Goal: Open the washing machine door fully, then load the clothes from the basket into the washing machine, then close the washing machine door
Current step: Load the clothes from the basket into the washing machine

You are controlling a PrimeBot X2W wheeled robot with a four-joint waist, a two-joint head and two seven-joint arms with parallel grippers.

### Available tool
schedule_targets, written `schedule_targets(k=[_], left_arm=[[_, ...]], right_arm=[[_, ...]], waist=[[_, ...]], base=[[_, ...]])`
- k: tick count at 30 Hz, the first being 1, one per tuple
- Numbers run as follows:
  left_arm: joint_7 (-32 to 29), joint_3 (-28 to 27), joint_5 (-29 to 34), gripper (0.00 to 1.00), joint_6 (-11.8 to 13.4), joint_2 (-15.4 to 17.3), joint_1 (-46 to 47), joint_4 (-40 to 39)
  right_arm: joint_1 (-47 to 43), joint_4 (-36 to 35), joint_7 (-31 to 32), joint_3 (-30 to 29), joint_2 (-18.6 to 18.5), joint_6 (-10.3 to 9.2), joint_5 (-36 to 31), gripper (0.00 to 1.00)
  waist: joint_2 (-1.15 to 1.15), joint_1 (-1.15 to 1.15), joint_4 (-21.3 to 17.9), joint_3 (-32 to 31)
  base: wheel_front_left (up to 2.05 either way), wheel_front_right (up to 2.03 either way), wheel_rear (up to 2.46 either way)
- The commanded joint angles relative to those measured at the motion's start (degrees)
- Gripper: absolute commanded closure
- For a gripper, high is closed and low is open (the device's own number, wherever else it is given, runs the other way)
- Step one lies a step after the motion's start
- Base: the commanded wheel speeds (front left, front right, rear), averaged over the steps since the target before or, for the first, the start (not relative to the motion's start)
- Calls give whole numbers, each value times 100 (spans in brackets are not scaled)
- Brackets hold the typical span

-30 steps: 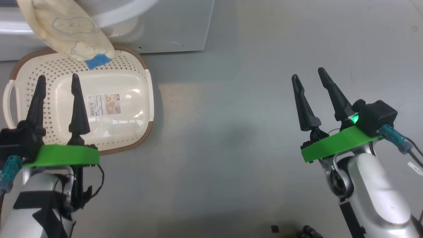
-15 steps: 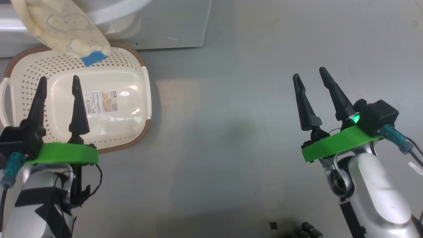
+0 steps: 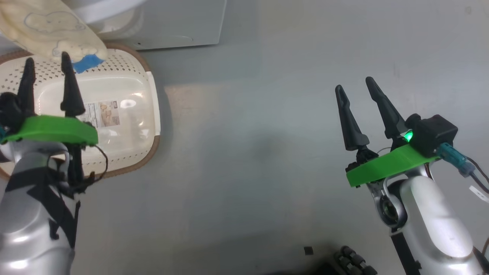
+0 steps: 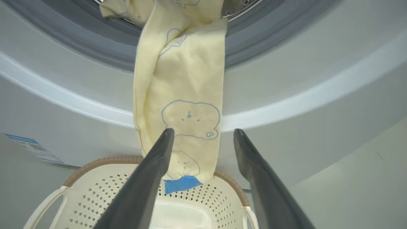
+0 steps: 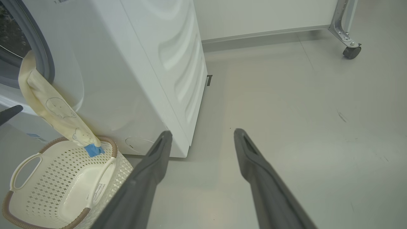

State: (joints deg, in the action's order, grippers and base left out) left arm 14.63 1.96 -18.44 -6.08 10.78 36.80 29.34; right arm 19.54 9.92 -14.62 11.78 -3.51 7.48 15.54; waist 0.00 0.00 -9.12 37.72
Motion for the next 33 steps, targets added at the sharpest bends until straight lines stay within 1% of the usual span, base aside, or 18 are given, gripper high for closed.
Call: schedule_targets(k=[1,9,10,19,26,33], left_arm=[[37,-225,-98,0,-44,178,171,36],[37,-208,-253,0,-108,411,1140,1155],[37,-208,-253,0,-108,411,1140,1155],[31,-142,-254,0,-117,659,1999,2325],[15,-137,-285,0,-41,765,2563,3047],[1,-125,-349,0,-50,841,2972,3538]], right_arm=[[23,-162,-38,134,14,1,-3,0],[72,-173,-38,155,35,1,9,0],[72,-173,-38,155,35,1,9,0],[131,-158,-38,248,52,1,57,0],[181,-146,-38,374,60,1,89,0],[229,-153,-38,433,62,1,205,0]], waist=[[0,0,-56,54],[0,0,-203,200],[0,0,-203,200],[0,0,-375,323],[0,0,-483,429],[0,0,-558,516]], base=[[0,0,0],[0,0,0],[0,0,0],[0,0,0],[0,0,0],[0,0,0]])
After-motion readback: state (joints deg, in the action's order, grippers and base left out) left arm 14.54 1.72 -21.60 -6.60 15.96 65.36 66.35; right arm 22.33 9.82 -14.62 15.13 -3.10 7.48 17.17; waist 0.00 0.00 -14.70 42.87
